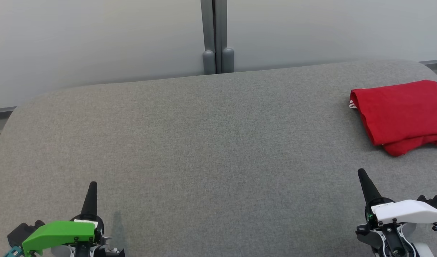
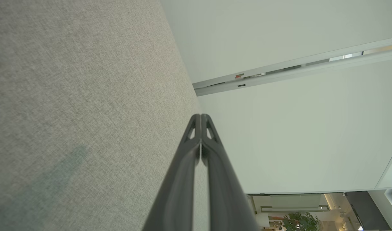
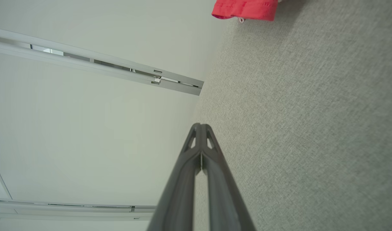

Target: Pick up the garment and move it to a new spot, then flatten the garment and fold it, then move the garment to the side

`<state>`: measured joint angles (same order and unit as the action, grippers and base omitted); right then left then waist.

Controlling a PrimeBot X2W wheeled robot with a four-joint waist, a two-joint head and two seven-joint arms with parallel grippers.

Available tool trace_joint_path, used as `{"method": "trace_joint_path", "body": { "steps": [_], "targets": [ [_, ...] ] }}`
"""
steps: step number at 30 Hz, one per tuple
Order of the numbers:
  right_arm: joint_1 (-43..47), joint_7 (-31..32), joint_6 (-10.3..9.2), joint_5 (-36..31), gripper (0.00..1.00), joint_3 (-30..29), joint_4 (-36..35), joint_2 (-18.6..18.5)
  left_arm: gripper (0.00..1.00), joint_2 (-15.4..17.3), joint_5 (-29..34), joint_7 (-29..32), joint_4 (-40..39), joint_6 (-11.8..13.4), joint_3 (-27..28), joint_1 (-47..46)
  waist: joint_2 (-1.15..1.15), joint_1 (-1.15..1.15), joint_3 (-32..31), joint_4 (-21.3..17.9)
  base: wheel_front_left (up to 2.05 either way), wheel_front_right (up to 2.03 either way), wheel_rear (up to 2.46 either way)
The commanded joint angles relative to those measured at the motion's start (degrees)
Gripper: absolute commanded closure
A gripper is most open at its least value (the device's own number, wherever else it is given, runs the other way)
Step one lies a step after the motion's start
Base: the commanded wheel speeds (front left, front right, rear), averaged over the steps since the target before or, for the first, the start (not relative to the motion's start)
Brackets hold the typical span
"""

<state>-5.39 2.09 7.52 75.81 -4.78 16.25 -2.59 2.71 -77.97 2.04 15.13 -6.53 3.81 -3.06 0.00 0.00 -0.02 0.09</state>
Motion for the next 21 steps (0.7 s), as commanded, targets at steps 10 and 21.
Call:
{"method": "trace_joint_path", "body": {
  "steps": [10, 21],
  "targets": [
    [-1.1, 1.5, -0.04, 5.4, 1.0, -0.7, -1.1, -0.4, 1.0, 0.3, -4.6, 1.5, -0.7, -0.6, 1.1, -2.0, 0.0, 0.0, 0.1, 0.0, 0.0, 0.0, 0.0],
    [-1.1, 2.8, -0.04, 10.0, 1.0, -1.2, -1.7, -0.4, 1.0, 0.3, -8.7, 2.8, -0.9, -0.7, 1.8, -2.7, 0.0, 0.0, 0.1, 0.0, 0.0, 0.0, 0.0]
  ]
}}
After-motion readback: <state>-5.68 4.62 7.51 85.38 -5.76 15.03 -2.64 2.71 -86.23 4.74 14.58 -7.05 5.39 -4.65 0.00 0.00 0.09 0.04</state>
